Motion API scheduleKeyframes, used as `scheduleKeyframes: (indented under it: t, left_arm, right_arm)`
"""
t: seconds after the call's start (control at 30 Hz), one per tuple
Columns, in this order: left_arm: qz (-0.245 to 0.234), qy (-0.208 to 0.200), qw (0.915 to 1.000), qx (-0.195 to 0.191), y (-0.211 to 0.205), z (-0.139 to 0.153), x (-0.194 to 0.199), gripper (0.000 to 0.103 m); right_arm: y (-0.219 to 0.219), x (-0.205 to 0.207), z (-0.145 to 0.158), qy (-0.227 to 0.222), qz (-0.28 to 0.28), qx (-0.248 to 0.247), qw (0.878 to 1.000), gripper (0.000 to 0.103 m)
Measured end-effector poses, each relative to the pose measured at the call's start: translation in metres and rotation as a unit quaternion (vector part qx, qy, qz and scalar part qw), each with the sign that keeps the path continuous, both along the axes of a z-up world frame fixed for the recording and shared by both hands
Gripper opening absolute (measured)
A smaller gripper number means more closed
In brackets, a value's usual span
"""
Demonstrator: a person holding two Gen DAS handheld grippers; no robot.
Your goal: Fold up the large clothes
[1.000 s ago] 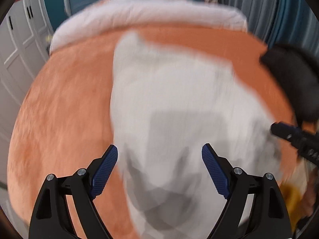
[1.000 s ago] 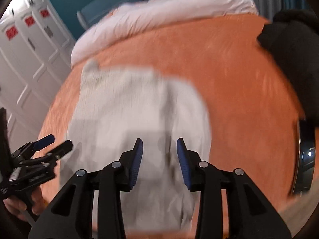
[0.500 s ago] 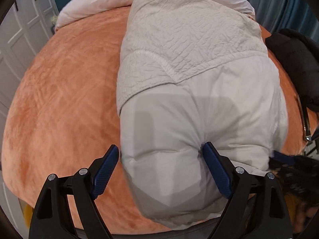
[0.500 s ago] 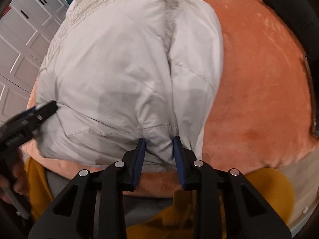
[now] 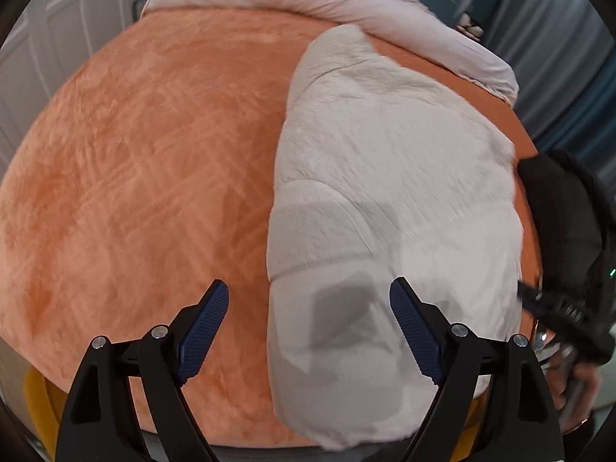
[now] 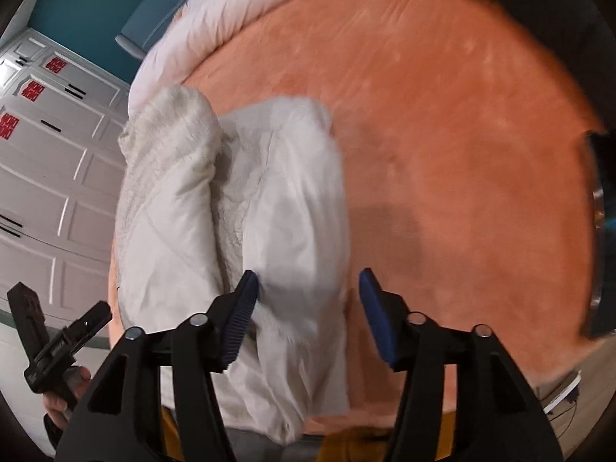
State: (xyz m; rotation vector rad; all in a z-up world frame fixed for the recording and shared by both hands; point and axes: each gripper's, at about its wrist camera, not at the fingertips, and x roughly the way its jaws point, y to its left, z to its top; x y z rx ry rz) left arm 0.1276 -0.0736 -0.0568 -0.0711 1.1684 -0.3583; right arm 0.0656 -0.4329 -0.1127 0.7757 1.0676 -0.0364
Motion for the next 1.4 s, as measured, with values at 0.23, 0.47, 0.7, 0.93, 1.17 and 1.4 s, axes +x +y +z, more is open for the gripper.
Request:
scheduleKeyframes:
  t: [0.23, 0.47, 0.7, 0.93, 1.17, 1.4]
  left_arm:
    - [-0.005, 0.059, 0.9965, -0.059, -0.009, -0.030, 0.031, 0.091]
    - [-0.018, 0.061, 0.9958, -0.066, -0.027, -0.043, 0.041, 0.098]
    - [-0.035, 0.040, 0.9981, -0.032, -0.051, -0.032, 0.031, 0.097]
    - [-0.088, -0.016, 0.9957, 0.023, -0.075, -0.002, 0.009, 0.071]
    - [-0.120, -0.079, 0.9886, 0.045, -0.076, 0.037, -0.004, 0.055]
    - [-0.123, -0.067, 0.9888, 0.052, -0.070, 0.035, -0.004, 0.051]
  right_arm:
    - [0.024, 0.029, -0.038, 0.032, 0.044, 0.074, 0.996, 0.076]
    - [0.031, 0.046, -0.062, 0.020, 0.044, 0.132, 0.990, 0.089]
    - [0.041, 0.057, -0.067, 0.000, 0.051, 0.166, 0.985, 0.063]
    - [0.056, 0.046, -0.038, -0.043, 0.044, 0.132, 0.989, 0.025]
    - [0.077, 0.029, -0.001, -0.092, 0.028, 0.087, 0.992, 0.017]
    - [0.082, 0.018, 0.010, -0.098, 0.024, 0.070, 0.992, 0.016]
